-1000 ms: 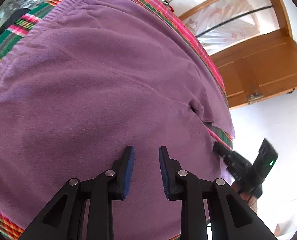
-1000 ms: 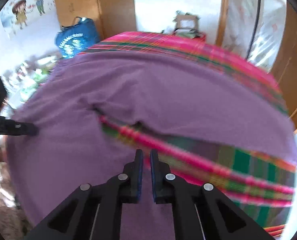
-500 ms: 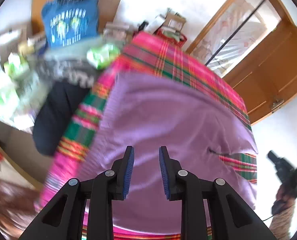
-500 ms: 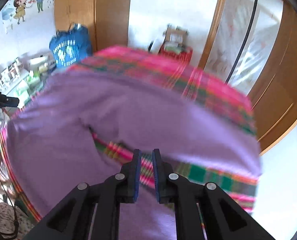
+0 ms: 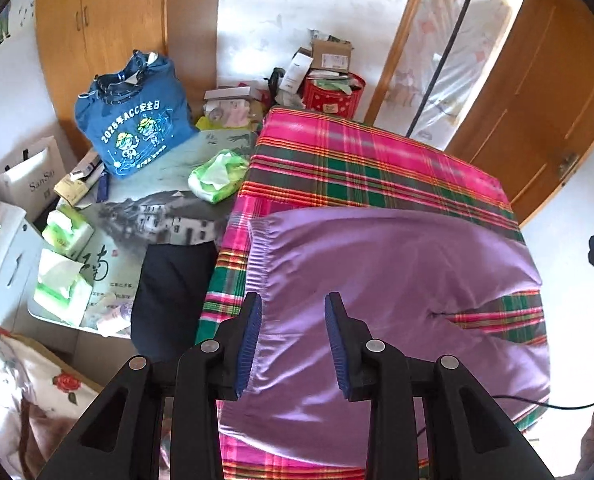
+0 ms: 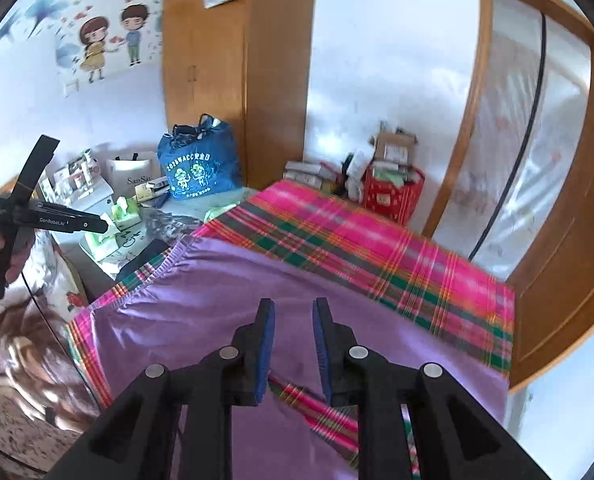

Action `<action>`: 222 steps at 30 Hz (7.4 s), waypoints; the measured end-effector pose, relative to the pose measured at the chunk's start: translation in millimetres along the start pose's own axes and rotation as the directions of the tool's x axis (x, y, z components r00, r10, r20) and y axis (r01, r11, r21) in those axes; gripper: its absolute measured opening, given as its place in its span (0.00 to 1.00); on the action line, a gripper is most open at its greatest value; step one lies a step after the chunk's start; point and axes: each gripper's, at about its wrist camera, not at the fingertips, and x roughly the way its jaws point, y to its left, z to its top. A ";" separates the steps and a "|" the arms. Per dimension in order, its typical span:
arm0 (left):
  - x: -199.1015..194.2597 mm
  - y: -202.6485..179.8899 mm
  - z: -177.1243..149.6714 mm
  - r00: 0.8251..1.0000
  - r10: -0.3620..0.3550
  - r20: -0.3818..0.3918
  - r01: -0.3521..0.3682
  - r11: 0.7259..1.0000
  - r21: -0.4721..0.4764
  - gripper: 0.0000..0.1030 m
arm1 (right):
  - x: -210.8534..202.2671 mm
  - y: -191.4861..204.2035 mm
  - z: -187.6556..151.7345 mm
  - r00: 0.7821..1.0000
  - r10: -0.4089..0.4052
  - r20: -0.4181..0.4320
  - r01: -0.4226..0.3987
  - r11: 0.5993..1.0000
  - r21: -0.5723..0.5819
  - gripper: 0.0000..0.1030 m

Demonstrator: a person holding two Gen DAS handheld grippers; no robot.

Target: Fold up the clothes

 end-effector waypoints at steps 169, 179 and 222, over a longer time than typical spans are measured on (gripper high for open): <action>258.4 80.3 56.3 0.870 -0.412 -0.269 0.044 0.609 -0.792 0.14 | 223.4 16.4 -59.6 0.950 0.095 -0.298 -0.127 0.988 -0.091 0.04; 237.1 87.4 47.0 0.883 -0.431 -0.188 0.126 0.602 -0.788 0.07 | 216.0 17.7 -60.0 0.957 0.072 -0.282 -0.101 0.991 -0.090 0.04; 108.3 93.5 -37.8 0.871 -0.484 -0.084 0.275 0.622 -0.733 0.06 | 92.4 84.6 -75.1 0.992 -0.022 -0.121 0.010 0.995 -0.103 0.04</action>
